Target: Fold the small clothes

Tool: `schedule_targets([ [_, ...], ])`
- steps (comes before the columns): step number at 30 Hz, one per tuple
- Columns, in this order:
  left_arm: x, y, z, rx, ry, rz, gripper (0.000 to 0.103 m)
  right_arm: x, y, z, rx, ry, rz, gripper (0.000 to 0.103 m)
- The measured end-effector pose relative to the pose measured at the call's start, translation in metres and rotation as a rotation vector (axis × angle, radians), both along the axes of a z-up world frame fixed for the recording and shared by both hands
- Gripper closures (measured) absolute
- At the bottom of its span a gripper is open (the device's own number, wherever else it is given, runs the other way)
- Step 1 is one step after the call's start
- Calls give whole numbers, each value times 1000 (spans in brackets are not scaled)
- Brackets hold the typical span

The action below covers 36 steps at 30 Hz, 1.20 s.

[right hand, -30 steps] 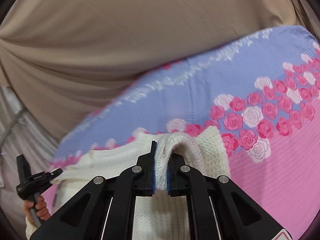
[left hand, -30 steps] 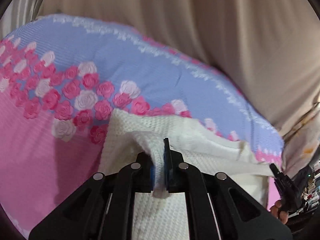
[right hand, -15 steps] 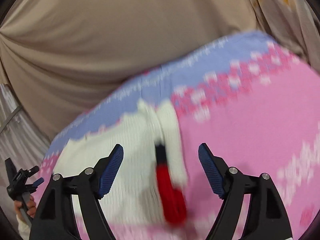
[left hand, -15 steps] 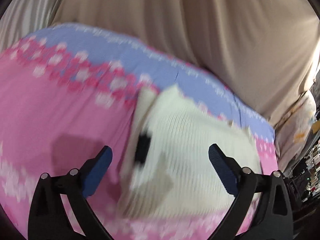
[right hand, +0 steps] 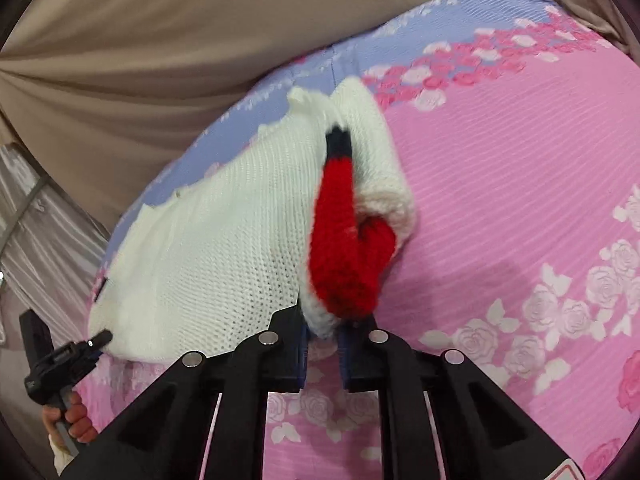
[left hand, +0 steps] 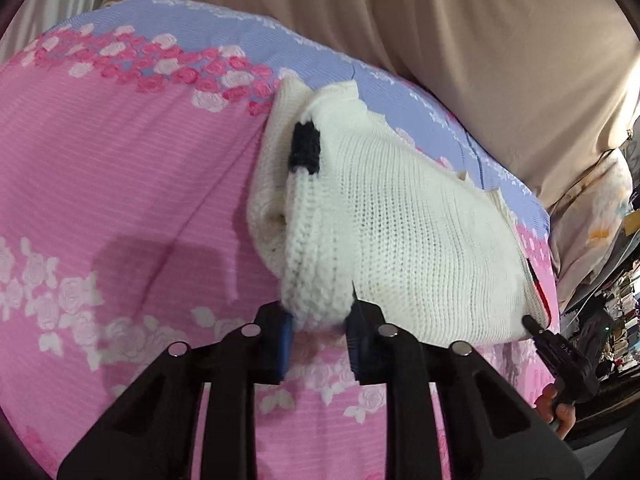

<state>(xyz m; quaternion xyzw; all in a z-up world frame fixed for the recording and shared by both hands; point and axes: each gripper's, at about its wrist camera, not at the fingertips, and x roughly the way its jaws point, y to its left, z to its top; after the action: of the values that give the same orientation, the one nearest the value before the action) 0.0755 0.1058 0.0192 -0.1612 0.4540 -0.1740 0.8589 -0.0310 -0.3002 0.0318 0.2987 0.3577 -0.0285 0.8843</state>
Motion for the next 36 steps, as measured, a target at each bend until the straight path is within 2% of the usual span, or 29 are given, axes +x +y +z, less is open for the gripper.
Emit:
schedule_targets([
  [2, -17, 16, 8, 11, 2, -11, 85, -26, -9, 9, 21, -9, -9, 94],
  [4, -35, 28, 5, 25, 42, -24, 85, -53, -15, 8, 17, 25, -17, 94],
  [7, -66, 35, -19, 54, 149, -42, 85, -85, -14, -16, 47, 130, -18, 94],
  [8, -75, 35, -31, 41, 194, -43, 84, -90, -10, -29, 53, 177, -2, 93],
  [9, -80, 36, -38, 14, 215, -42, 83, -95, -7, -32, 38, 165, 3, 92],
  [10, -84, 37, -36, -10, 206, -27, 81, -97, -6, -30, 14, 158, 1, 90],
  [11, -84, 40, -30, -47, 195, -8, 78, -96, -5, -24, -24, 172, -7, 81],
  [13, -84, 52, -9, -125, 153, 38, 73, -93, -8, -4, -91, 155, -41, 73],
  [14, -84, 60, 8, -142, 104, 73, 60, -93, -11, 10, -139, 134, -64, 71],
  [15, -83, 66, 24, -141, 57, 102, 41, -91, -13, 26, -204, 105, -100, 68],
  [16, -81, 71, 39, -142, 5, 135, 32, -88, -14, 41, -261, 72, -131, 55],
  [17, -77, 75, 56, -153, -61, 162, 19, -81, -14, 57, -309, 23, -148, 40],
  [18, -70, 74, 69, -158, -112, 172, 15, -71, -14, 68, -331, -24, -142, 37],
  [20, -44, 60, 85, -160, -168, 140, 14, -39, -14, 82, -332, -92, -103, 35],
  [22, -7, 38, 83, -165, -154, 90, 14, 1, -10, 84, -310, -112, -54, 32],
  [24, 33, 3, 68, -139, -88, 9, 14, 38, -8, 74, -271, -93, -35, 31],
  [26, 70, -22, 41, -108, 1, -18, 14, 76, -2, 57, -240, -40, -1, 31],
  [29, 97, -42, 5, -52, 88, 4, 26, 109, 3, 29, -222, 50, 20, 33],
  [30, 100, -44, -1, -41, 87, 0, 39, 113, 7, 21, -221, 68, 26, 39],
  [31, 103, -47, -6, -7, 84, -4, 53, 116, 8, 15, -220, 83, 35, 72],
  [32, 106, -51, -9, 62, 73, -8, 91, 116, 7, 11, -222, 100, 44, 94],
  [33, 107, -50, -10, 69, 69, -13, 96, 113, 7, 14, -213, 75, 40, 95],
  [34, 106, -45, -6, 34, 63, -12, 96, 105, 6, 25, -207, 9, 36, 95],
  [36, 95, -32, 22, -12, -28, 2, 97, 82, 2, 55, -190, -138, 33, 96],
])
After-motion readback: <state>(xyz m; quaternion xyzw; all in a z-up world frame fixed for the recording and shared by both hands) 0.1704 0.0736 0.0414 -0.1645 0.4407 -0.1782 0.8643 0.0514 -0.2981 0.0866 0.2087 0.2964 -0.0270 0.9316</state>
